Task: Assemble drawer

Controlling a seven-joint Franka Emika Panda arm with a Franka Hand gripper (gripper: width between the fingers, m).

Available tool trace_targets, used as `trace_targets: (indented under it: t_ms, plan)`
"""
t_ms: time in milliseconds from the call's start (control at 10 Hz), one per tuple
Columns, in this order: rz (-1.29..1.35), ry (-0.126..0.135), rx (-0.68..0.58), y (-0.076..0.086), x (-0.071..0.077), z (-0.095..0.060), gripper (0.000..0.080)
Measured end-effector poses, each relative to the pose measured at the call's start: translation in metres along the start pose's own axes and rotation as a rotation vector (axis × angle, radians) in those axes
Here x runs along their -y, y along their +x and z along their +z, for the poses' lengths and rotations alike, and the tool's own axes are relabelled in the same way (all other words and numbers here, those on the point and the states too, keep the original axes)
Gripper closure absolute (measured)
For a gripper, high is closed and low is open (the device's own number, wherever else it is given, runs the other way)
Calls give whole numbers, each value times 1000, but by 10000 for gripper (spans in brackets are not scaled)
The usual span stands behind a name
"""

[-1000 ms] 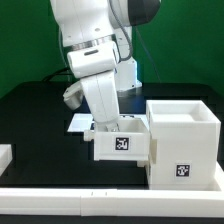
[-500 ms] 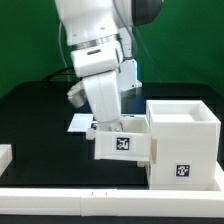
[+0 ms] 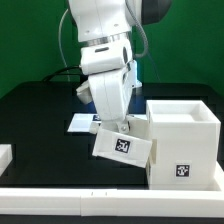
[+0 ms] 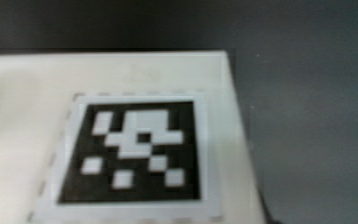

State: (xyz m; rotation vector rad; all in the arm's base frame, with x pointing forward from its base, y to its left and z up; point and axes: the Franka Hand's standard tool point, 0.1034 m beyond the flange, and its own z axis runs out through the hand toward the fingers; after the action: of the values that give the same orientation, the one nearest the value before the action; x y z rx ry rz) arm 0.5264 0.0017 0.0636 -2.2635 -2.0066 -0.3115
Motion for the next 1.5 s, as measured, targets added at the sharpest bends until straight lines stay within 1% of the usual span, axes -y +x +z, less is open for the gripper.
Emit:
trace_targets:
  t_ms: [200,400,500,600,800,900,1000,1100,1200,1300,1500]
  plan:
    - [-21,-8,-4,-2,1,2,762]
    - [-104,-11,-14,-17,1,5,762]
    - [-104,-3,-16,-24,1,5,762]
    - [-99,4,-14,-28,-2,3,762]
    - [-99,4,-14,-31,-5,0,762]
    - [-103,4,-15,-37,-5,0,762]
    - [-102,3,-14,-37,-6,-1,762]
    - [-123,7,-20,-39,-6,-1,762]
    - [-158,20,-66,-51,-5,2,762]
    - [-164,22,-110,-61,-4,5,762]
    - [-152,22,-119,-62,-4,6,762]
